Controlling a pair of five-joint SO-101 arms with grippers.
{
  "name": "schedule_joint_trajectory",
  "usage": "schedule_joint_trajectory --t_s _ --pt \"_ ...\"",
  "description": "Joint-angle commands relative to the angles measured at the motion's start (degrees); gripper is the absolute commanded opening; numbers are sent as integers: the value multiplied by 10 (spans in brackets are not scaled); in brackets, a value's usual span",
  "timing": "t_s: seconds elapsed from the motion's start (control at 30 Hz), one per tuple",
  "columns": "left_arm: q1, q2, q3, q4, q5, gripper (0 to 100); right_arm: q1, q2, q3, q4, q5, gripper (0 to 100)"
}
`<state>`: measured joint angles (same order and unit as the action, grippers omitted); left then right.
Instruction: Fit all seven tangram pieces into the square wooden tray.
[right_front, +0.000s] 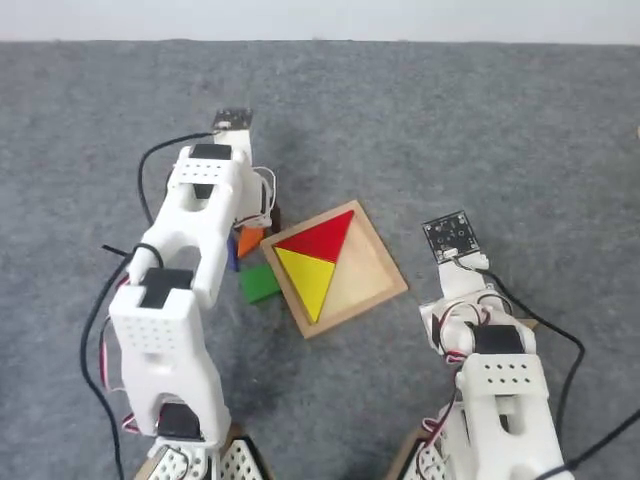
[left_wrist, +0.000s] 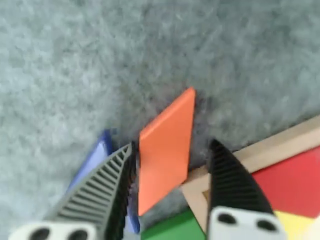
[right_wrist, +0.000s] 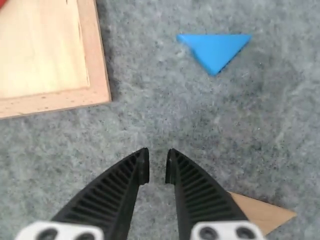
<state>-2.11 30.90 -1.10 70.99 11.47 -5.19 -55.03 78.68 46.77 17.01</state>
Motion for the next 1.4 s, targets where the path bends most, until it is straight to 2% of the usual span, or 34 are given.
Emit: schedule_joint_trajectory --t_s 0.0,0.13,0.33,0.47,0.63,0.7,0.9,1.17,1.37 --pt "-8 12 -32 6 6 164 4 -14 -4 -12 -8 87" --pt "-7 24 -51 25 4 143 4 -14 -4 -12 -8 87" --pt "-3 24 -68 28 -7 8 4 -14 -3 -12 -8 87" --pt "-3 19 -91 40 -16 9 4 -14 -3 -12 -8 87" --pt "14 20 -183 116 -15 9 3 -14 -3 -12 -9 87" --pt "14 25 -218 129 -10 20 3 -13 -3 -12 -9 87" --pt "4 32 -232 126 4 208 3 -13 -3 -12 -9 87" --pt "1 128 -240 75 5 214 3 -13 -3 -12 -9 87" --pt "-9 162 -295 111 1 213 3 -13 -3 -12 -9 87"
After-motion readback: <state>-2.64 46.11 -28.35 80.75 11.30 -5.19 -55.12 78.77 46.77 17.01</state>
